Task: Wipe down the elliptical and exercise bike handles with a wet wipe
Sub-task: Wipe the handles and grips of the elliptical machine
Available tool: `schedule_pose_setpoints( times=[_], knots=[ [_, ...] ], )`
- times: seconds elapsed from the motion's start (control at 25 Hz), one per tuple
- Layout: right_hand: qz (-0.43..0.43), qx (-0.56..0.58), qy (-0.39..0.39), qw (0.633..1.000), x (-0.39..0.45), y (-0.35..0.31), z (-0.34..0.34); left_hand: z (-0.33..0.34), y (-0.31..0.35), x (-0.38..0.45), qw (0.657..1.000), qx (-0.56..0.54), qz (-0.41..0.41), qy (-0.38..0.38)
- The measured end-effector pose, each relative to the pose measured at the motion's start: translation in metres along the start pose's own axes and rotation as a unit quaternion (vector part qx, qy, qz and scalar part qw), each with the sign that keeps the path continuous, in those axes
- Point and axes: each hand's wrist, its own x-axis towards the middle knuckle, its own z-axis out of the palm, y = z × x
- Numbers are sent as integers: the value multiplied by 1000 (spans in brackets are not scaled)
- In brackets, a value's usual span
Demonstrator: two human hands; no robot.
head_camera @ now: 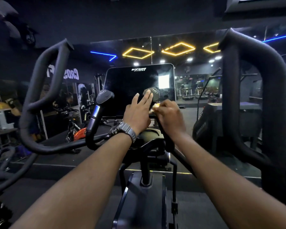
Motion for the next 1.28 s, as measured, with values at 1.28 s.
schedule_pose_setpoints(
  times=[1.28],
  knots=[
    [358, 522, -208, 746, -63, 37, 2, 24, 17, -34, 999, -3, 39, 0]
  ],
)
